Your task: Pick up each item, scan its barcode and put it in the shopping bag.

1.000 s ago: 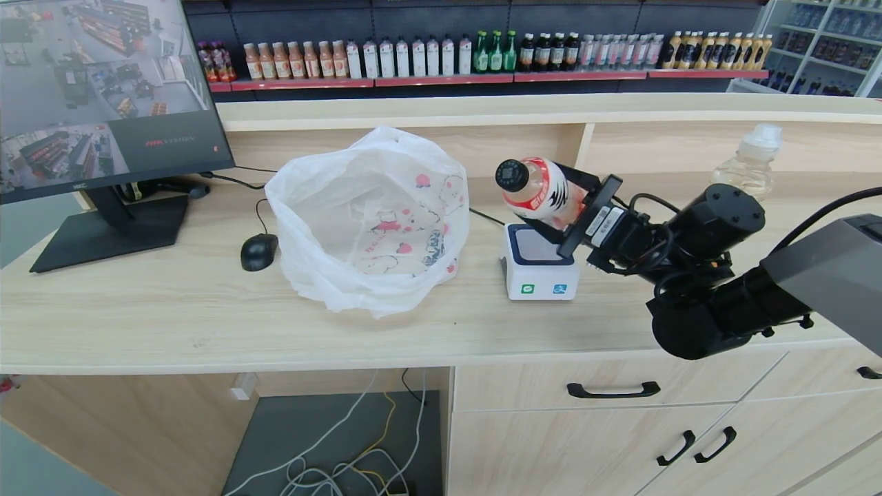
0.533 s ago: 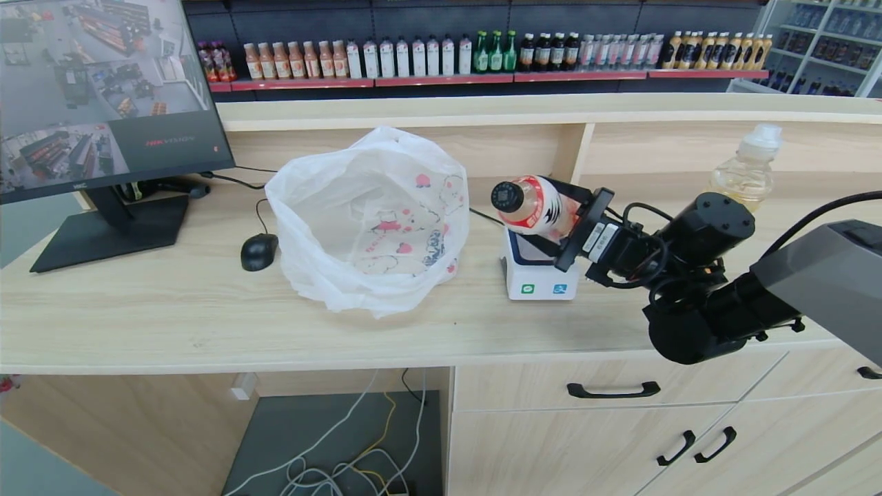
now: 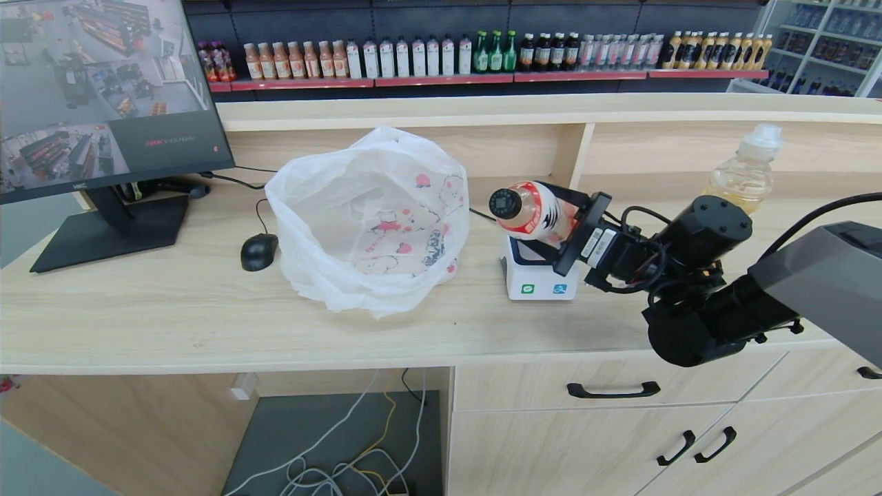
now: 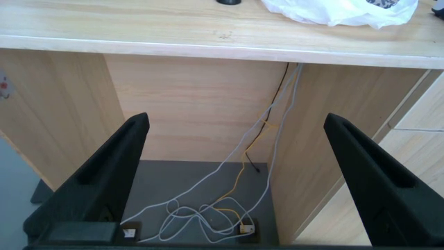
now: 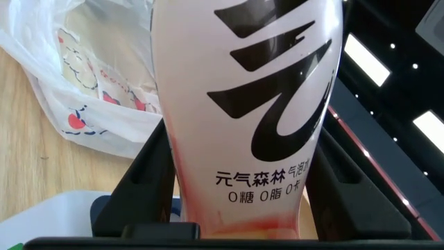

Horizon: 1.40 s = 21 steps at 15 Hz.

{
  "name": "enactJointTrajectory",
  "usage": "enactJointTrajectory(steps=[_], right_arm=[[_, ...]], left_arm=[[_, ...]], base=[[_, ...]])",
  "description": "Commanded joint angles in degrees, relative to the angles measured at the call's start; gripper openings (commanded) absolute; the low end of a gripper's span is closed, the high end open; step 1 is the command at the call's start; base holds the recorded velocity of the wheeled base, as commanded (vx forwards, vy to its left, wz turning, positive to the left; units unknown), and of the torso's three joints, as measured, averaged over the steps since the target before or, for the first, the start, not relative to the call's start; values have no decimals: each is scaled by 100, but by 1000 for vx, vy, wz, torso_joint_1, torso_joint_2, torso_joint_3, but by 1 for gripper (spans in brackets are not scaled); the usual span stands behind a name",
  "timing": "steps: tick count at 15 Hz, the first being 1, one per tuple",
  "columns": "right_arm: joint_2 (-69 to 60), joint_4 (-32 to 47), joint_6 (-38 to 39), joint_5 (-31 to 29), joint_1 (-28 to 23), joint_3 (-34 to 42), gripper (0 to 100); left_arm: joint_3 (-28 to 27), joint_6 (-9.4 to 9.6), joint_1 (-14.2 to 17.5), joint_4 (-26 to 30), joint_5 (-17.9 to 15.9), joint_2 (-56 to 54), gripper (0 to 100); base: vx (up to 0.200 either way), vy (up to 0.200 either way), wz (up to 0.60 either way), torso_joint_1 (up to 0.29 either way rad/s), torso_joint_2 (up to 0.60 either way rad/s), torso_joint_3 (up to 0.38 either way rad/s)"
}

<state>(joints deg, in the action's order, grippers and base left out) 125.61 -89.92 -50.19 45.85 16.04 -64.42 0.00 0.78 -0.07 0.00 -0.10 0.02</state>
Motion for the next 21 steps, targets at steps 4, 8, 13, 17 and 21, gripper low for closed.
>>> enactJointTrajectory(steps=[4, 8, 13, 17, 21], right_arm=[[-46, -8, -26, 3, 22, 87, 0], [-46, -8, -35, -6, 30, 87, 0], [-19, -8, -52, -23, 22, 122, 0], [-10, -8, -44, -32, 30, 122, 0], [-37, -8, -17, -164, 30, 175, 0]], left_arm=[[0, 1, -1, 0, 1, -2, 100], [0, 1, 7, 0, 1, -2, 100], [0, 1, 7, 0, 1, -2, 100], [0, 1, 7, 0, 1, -2, 100], [0, 1, -1, 0, 1, -2, 100]], base=[[0, 0, 0, 0, 0, 0], [0, 0, 0, 0, 0, 0], [0, 0, 0, 0, 0, 0], [0, 0, 0, 0, 0, 0], [0, 0, 0, 0, 0, 0]])
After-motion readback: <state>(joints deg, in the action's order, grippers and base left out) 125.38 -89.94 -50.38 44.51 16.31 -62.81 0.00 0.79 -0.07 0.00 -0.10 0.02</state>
